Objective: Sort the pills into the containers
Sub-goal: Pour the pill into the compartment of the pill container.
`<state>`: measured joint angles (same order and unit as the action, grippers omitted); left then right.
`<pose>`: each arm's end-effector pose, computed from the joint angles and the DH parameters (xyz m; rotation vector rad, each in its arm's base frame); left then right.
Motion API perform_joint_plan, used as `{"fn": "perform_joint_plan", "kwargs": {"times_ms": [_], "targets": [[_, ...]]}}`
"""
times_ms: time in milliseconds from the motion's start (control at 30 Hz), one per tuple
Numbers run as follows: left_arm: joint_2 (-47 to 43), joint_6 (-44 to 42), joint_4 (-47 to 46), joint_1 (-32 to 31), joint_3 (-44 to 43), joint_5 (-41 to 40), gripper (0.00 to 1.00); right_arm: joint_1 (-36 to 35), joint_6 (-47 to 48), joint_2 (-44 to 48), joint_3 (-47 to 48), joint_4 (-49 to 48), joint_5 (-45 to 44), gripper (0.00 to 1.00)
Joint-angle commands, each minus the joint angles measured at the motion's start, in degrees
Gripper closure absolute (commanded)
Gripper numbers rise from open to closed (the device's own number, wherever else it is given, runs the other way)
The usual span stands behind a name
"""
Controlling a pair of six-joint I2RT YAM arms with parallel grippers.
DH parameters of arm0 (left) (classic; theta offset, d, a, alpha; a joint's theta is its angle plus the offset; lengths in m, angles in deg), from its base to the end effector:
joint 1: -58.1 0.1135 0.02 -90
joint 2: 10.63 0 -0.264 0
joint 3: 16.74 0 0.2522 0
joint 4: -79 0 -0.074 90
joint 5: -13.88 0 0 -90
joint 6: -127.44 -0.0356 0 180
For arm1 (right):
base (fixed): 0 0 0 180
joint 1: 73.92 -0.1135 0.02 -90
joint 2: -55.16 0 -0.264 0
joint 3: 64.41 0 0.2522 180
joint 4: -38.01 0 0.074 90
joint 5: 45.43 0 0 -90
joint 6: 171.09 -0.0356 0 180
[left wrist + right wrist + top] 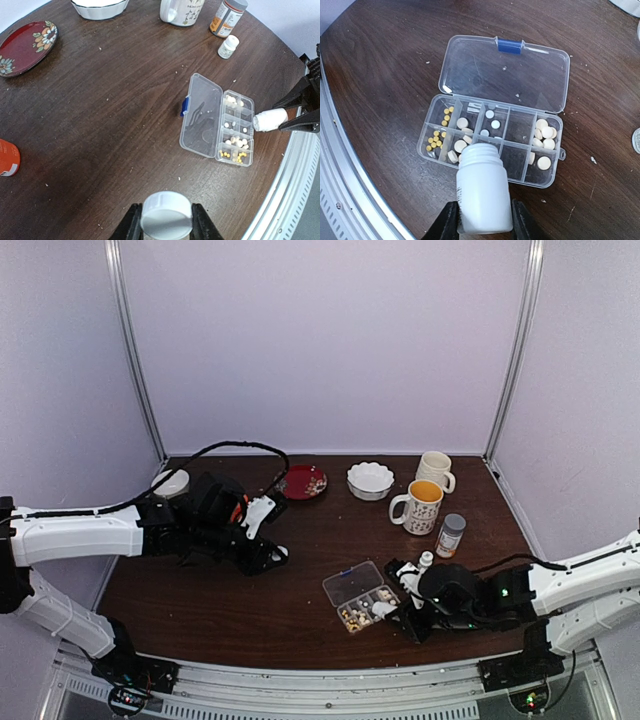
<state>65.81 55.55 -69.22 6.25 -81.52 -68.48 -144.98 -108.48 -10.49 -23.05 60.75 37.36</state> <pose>0.1720 -0.2266 0.2440 0.7776 2.3218 -0.7376 0.0742 0.2024 0.1703 -0.8675 2.3308 0.6388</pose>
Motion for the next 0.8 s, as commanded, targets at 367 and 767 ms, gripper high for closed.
{"fn": "perform_joint_plan", "kwargs": {"times_ms": [367, 767], "targets": [[-0.2, 0.0, -1.7, -0.3, -0.7, -0.3, 0.91, -1.2, -0.3, 1.4, -0.2, -1.7, -3.3, 1.00], [0.4, -0.1, -1.8, -0.3, -1.4, 0.1, 0.91, -1.2, -0.9, -1.1, 0.2, -2.2, -2.2, 1.00]]}}
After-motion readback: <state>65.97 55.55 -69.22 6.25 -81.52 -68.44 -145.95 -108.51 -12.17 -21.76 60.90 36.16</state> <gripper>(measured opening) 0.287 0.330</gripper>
